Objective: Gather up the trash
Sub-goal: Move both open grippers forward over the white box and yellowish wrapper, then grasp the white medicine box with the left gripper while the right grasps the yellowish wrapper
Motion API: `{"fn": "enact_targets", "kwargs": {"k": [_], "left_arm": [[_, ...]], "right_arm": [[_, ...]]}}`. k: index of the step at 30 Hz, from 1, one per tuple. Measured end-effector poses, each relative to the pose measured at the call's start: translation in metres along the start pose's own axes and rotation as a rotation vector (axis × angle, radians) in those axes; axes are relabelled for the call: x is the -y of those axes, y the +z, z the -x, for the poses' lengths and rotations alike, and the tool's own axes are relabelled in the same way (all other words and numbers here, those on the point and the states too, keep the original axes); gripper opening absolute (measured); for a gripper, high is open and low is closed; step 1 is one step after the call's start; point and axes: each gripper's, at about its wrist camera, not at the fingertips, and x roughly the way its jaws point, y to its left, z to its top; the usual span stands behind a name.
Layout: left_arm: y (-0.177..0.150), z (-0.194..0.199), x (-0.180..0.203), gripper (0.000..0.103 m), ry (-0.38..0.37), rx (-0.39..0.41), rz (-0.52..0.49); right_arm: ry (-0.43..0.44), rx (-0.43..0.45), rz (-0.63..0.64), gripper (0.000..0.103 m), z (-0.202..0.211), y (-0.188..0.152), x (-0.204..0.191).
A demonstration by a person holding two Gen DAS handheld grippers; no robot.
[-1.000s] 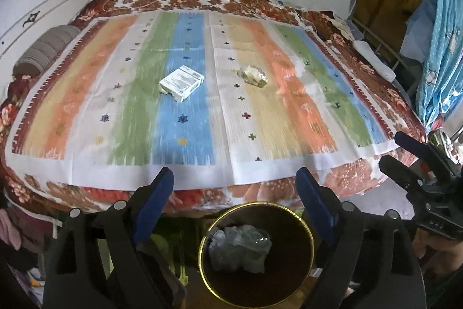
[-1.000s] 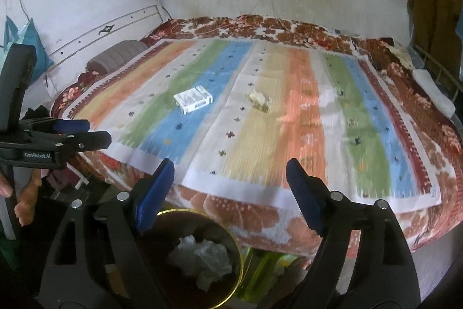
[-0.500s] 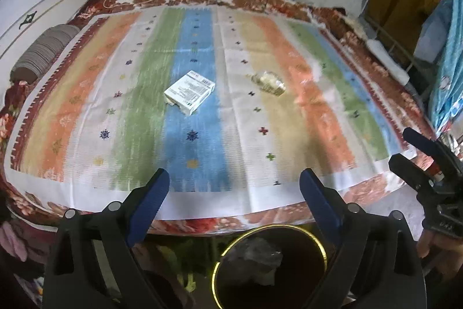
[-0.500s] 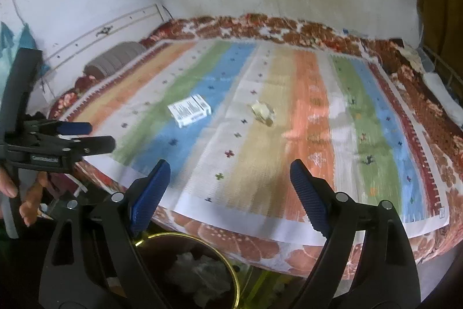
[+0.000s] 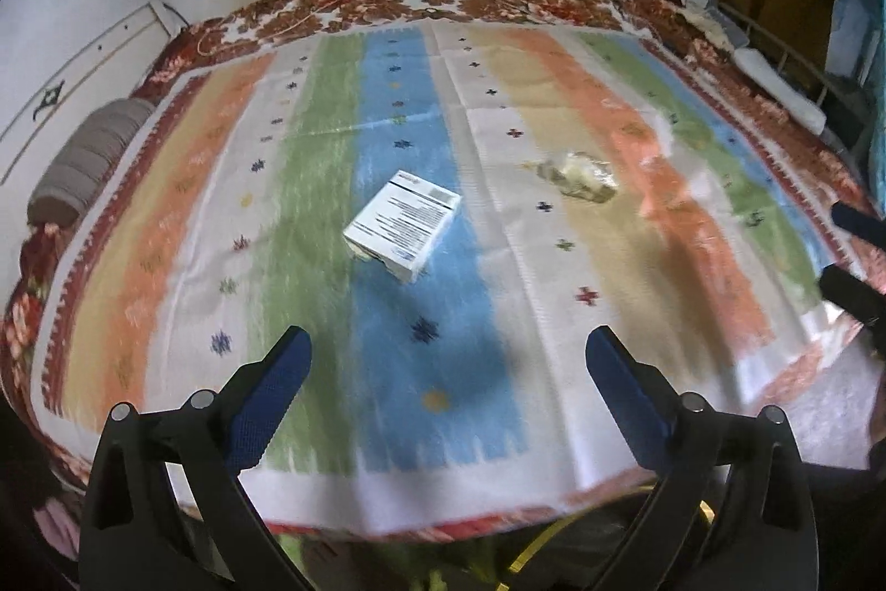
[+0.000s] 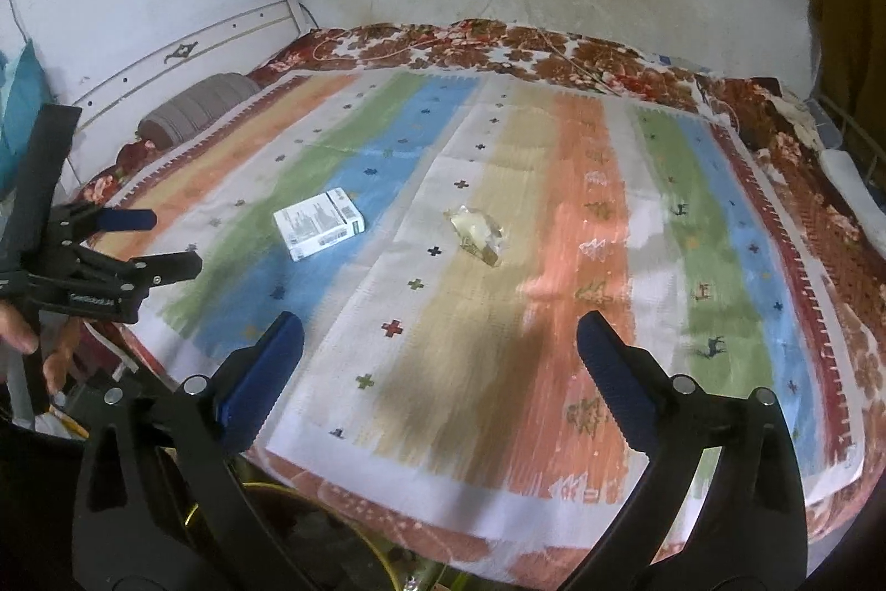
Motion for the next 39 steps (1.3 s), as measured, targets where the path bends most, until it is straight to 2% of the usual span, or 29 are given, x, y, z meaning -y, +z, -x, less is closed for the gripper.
{"fn": "enact_targets", "kwargs": {"k": [3, 10, 14, 19, 24, 26, 29, 32, 35, 39], "left_arm": [[0.003, -0.015, -0.004, 0.097, 0.029, 0.017, -0.017], [0.010, -0.043, -0.019, 0.097, -0.014, -0.008, 0.002], [0.012, -0.059, -0.028, 0.097, -0.026, -0.021, 0.014], [0.016, -0.076, -0.037, 0.097, -0.048, -0.038, 0.031], [0.020, -0.097, -0.041, 0.097, -0.050, -0.062, 0.003], [0.022, -0.102, -0.047, 0.097, -0.029, -0.059, 0.030], [0.024, -0.115, -0.056, 0.097, -0.051, -0.074, 0.103], [0.026, -0.123, -0.052, 0.097, -0.035, -0.060, 0.079], [0.028, -0.132, -0.049, 0.097, -0.050, -0.076, 0.057], [0.033, -0.144, -0.044, 0.097, -0.037, -0.095, -0.035]], "right_arm": [[0.001, -0.009, 0.015, 0.094, -0.013, 0.001, 0.002], [0.009, -0.021, 0.062, 0.094, -0.043, 0.003, 0.004], [-0.016, -0.011, 0.076, 0.094, -0.057, 0.003, 0.007], [-0.030, -0.045, 0.070, 0.094, -0.086, 0.006, 0.017], [-0.012, -0.069, 0.048, 0.094, -0.108, 0.011, 0.025], [-0.010, -0.079, 0.059, 0.094, -0.117, 0.012, 0.024], [-0.005, -0.092, 0.064, 0.093, -0.133, 0.013, 0.023], [-0.006, -0.095, 0.068, 0.093, -0.145, 0.017, 0.024], [0.020, -0.101, 0.053, 0.091, -0.157, 0.021, 0.027], [0.033, -0.108, 0.048, 0.091, -0.173, 0.025, 0.029]]}}
